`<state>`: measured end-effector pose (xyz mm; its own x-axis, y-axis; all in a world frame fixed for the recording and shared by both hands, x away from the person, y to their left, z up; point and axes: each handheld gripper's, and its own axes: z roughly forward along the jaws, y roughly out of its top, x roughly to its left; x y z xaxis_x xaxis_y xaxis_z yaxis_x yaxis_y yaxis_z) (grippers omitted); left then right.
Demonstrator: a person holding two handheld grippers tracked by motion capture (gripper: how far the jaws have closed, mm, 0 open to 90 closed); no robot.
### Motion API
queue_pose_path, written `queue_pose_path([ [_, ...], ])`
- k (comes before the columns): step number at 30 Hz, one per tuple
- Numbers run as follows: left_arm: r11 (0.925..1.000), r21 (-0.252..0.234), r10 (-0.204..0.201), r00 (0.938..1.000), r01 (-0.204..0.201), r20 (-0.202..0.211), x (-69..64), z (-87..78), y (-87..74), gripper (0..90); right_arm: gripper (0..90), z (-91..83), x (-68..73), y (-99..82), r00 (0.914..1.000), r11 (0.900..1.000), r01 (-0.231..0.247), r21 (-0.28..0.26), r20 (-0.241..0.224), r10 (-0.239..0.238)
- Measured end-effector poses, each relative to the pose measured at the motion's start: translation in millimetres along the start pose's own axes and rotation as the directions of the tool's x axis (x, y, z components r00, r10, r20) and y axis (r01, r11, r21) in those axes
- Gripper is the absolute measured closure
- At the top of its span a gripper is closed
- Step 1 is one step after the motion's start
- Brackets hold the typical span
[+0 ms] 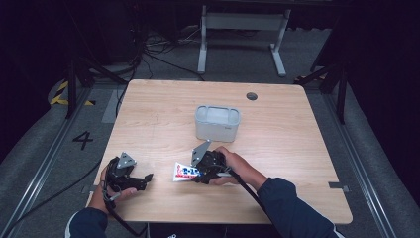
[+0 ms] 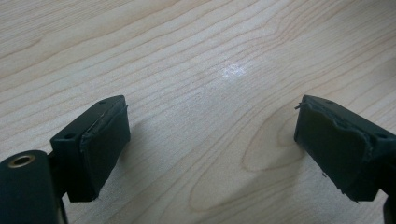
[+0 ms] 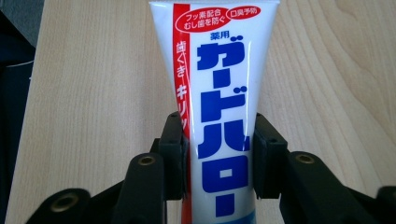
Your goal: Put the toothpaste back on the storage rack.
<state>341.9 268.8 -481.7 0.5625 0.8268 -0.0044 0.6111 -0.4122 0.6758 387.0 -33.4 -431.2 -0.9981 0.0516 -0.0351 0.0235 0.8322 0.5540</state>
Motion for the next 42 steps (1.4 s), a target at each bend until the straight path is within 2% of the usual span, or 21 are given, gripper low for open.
queue_pose_path([
  [9, 1.0000, 0.000, 0.000, 1.0000, 0.000, 0.000, 0.0, 0.0, 0.0, 11.0, 63.9, -15.9, -2.8, -9.5, 0.9991, 0.9961, -0.023, -0.085, 0.033, 0.026],
  [12, 1.0000, 0.000, -0.001, 1.0000, 0.001, 0.001, 0.0, 0.0, 0.0, 11.0, 63.9, -24.2, -3.5, -15.2, 0.9981, 0.9884, -0.044, -0.145, 0.036, 0.050],
  [17, 1.0000, 0.000, -0.001, 1.0000, 0.001, 0.000, -0.1, 0.0, 0.0, 11.0, 64.0, -29.5, -4.6, -20.6, 0.9957, 0.9787, -0.068, -0.194, 0.049, 0.079],
  [22, 1.0000, 0.000, 0.000, 1.0000, 0.000, 0.000, 0.0, 0.0, 0.0, 11.0, 64.0, -37.0, -4.0, -24.3, 0.9945, 0.9734, -0.066, -0.219, 0.066, 0.082],
  [31, 1.0000, 0.000, 0.000, 1.0000, 0.000, 0.000, 0.0, 0.0, 0.0, 11.0, 63.9, -55.6, -6.4, -31.6, 0.9894, 0.9555, -0.077, -0.285, 0.096, 0.109],
  [38, 1.0000, 0.000, 0.000, 1.0000, 0.000, 0.000, 0.0, 0.0, 0.0, 11.0, 63.7, -70.2, -9.6, -35.4, 0.9854, 0.9373, -0.085, -0.338, 0.111, 0.130],
  [42, 1.0000, 0.000, 0.000, 1.0000, 0.000, 0.000, 0.0, 0.0, 0.0, 11.0, 63.4, -79.0, -11.2, -36.8, 0.9821, 0.9227, -0.092, -0.375, 0.119, 0.146],
])
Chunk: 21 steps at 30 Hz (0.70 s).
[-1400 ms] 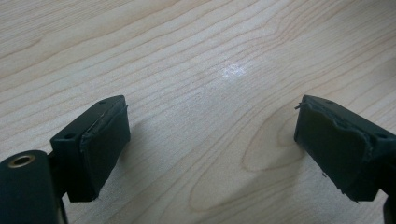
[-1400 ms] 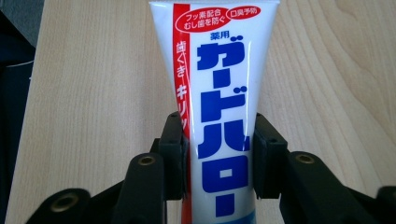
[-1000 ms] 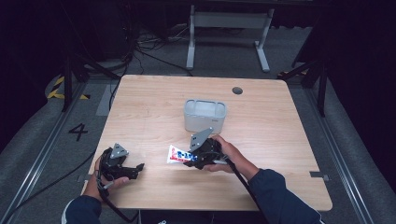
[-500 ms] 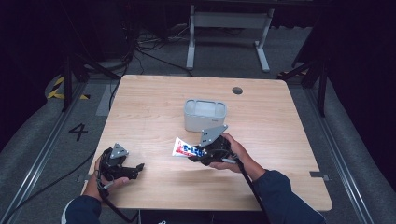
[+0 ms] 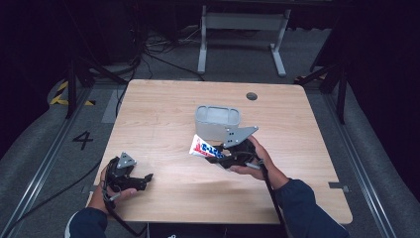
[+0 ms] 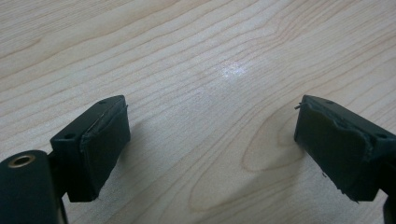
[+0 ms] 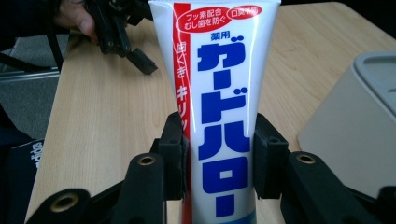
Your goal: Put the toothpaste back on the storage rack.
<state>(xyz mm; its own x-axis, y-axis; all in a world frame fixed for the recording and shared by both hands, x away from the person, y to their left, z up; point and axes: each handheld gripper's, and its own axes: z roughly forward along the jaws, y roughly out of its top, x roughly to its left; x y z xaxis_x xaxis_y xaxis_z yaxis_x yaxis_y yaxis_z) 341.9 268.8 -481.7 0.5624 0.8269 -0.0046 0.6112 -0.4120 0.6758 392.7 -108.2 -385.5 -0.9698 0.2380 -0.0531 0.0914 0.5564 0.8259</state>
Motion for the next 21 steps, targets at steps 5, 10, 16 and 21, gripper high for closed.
queue_pose_path([
  [5, 1.0000, 0.000, -0.001, 1.0000, 0.001, 0.000, -0.1, 0.0, 0.0, 11.0, 63.0, -7.7, -3.3, 1.1, 0.9997, 0.9991, -0.014, -0.040, 0.018, 0.015],
  [10, 1.0000, 0.000, 0.000, 1.0000, 0.000, 0.000, 0.0, 0.0, 0.0, 11.0, 62.6, -13.5, -6.5, 3.1, 0.9992, 0.9967, -0.025, -0.077, 0.030, 0.027],
  [16, 1.0000, 0.000, 0.000, 1.0000, 0.000, 0.000, 0.0, 0.0, 0.0, 11.0, 62.0, -16.9, -9.2, 7.0, 0.9969, 0.9935, -0.047, -0.103, 0.058, 0.053],
  [21, 1.0000, 0.000, -0.001, 1.0000, 0.001, 0.001, 0.0, 0.0, 0.0, 11.0, 61.9, -17.6, -12.2, 12.2, 0.9948, 0.9915, -0.048, -0.121, 0.083, 0.059],
])
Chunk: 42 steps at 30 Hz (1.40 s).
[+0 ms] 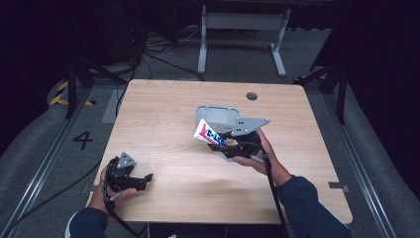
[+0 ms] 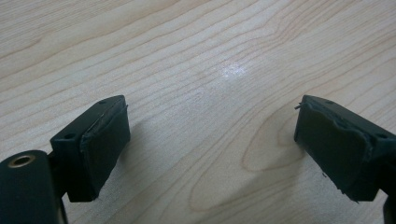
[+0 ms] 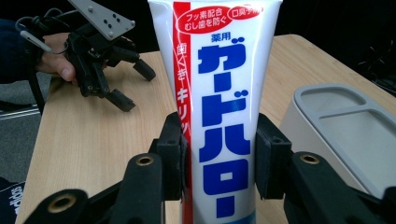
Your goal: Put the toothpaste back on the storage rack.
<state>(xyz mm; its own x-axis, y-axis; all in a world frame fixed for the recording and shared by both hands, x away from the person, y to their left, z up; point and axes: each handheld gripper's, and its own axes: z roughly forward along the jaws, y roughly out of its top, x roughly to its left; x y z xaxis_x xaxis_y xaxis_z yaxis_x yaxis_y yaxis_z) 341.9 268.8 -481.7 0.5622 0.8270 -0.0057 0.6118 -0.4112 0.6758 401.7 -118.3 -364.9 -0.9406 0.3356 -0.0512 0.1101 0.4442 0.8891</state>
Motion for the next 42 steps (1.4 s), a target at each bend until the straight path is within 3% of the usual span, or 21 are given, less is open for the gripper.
queue_pose_path([
  [12, 1.0000, 0.000, 0.001, 1.0000, -0.001, -0.001, 0.1, 0.0, 0.0, 11.0, 62.8, 2.3, -11.6, 15.6, 0.9988, 0.9989, 0.010, -0.046, 0.048, -0.008],
  [20, 1.0000, 0.000, 0.001, 1.0000, -0.001, -0.001, 0.0, 0.0, 0.0, 11.1, 63.1, 5.6, -25.4, 21.3, 0.9916, 0.9942, -0.037, -0.101, 0.120, 0.049],
  [42, 1.0000, 0.001, 0.001, 1.0000, -0.001, -0.001, 0.1, -0.1, 0.1, 11.0, 63.3, 15.5, -50.2, 38.5, 0.9778, 0.9912, -0.050, -0.123, 0.196, 0.074],
])
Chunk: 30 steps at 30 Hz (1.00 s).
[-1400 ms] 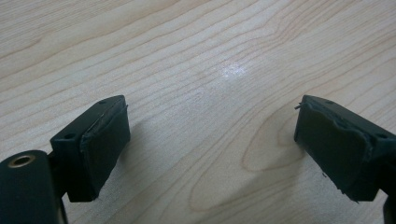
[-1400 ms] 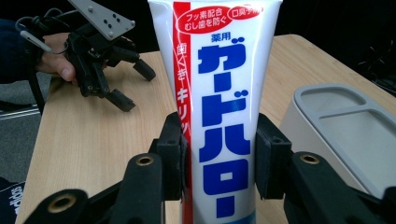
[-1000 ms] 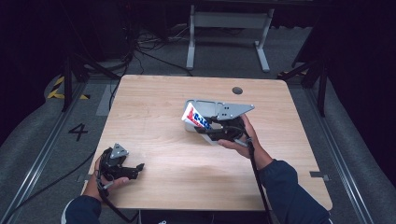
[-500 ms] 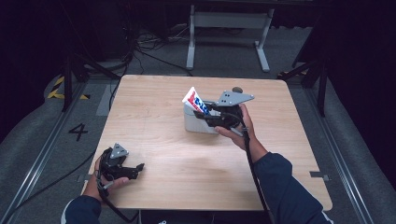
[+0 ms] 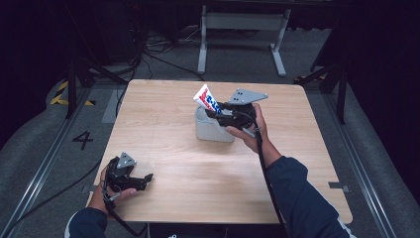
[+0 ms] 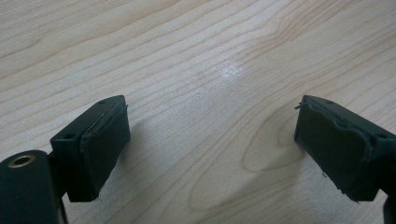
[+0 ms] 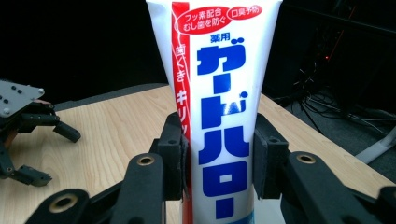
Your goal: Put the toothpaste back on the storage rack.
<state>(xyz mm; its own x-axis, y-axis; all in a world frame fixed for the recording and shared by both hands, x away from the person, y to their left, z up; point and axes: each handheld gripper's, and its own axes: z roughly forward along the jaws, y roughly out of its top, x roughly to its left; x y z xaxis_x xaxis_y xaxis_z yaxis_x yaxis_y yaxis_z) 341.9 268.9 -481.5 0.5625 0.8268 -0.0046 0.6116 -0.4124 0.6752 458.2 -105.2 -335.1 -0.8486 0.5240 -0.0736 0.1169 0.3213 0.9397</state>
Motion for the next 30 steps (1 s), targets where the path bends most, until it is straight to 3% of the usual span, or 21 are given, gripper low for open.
queue_pose_path([
  [10, 1.0000, -0.005, -0.002, 1.0000, 0.002, 0.005, 0.0, 0.3, -0.2, 11.0, 63.4, 13.9, -11.4, 9.9, 0.9999, 0.9996, 0.006, 0.026, 0.015, -0.006],
  [30, 1.0000, -0.004, 0.005, 0.9999, -0.005, 0.013, 0.7, 0.7, 0.1, 11.0, 63.3, 36.9, -34.2, 4.6, 0.9998, 0.9964, -0.006, 0.085, 0.021, 0.004],
])
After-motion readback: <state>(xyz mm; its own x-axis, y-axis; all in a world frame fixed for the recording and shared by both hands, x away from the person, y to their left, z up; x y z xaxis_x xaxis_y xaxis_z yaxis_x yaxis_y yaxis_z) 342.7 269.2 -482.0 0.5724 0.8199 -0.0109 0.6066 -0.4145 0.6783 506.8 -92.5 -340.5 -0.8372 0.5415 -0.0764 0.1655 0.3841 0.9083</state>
